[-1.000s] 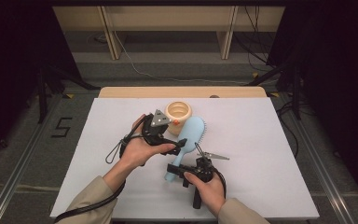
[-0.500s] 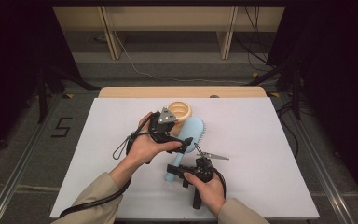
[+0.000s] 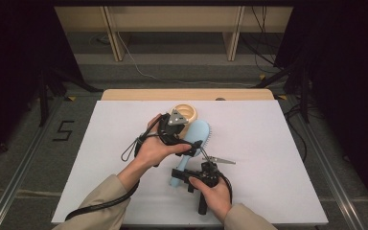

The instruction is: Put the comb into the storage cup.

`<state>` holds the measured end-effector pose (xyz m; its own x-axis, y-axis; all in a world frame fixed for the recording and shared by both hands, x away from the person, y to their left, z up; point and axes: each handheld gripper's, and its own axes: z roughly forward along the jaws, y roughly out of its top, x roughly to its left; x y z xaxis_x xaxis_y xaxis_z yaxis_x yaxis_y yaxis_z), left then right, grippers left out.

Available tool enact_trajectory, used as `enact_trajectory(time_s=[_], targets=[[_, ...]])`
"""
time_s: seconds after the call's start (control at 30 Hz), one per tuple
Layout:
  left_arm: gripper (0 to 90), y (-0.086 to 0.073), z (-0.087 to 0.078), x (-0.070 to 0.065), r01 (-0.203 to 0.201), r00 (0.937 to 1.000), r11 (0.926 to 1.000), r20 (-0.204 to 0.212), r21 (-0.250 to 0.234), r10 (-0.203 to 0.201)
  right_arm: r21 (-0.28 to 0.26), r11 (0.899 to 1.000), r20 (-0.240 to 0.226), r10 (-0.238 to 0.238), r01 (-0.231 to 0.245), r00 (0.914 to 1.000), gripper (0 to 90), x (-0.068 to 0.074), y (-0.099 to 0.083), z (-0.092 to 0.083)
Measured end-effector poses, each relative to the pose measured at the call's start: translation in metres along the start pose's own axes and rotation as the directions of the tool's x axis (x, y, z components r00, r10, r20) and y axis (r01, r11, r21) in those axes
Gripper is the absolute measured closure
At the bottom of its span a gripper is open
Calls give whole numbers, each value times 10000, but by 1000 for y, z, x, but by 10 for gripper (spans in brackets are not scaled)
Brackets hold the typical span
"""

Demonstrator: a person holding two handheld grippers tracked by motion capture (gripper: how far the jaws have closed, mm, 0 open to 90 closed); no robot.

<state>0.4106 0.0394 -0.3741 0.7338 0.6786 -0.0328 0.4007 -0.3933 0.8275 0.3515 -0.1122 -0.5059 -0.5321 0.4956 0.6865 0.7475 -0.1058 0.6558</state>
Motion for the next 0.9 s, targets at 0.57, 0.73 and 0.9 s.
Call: enact_trajectory(time_s=[0.57,0.73,0.9], targets=[[0,5,6,-3,25,10000,10000,83,1,-25,17,10000,-22,87,-87,10000,671,0,0,0],[0,7,9,-3,80,9999,10000,88,17,-80,39,10000,-5,67,-67,10000,671,0,0,0],[0,8,12,-3,100,9999,9999,113,50,-100,35,10000,-16,75,-75,10000,670,0,0,0]])
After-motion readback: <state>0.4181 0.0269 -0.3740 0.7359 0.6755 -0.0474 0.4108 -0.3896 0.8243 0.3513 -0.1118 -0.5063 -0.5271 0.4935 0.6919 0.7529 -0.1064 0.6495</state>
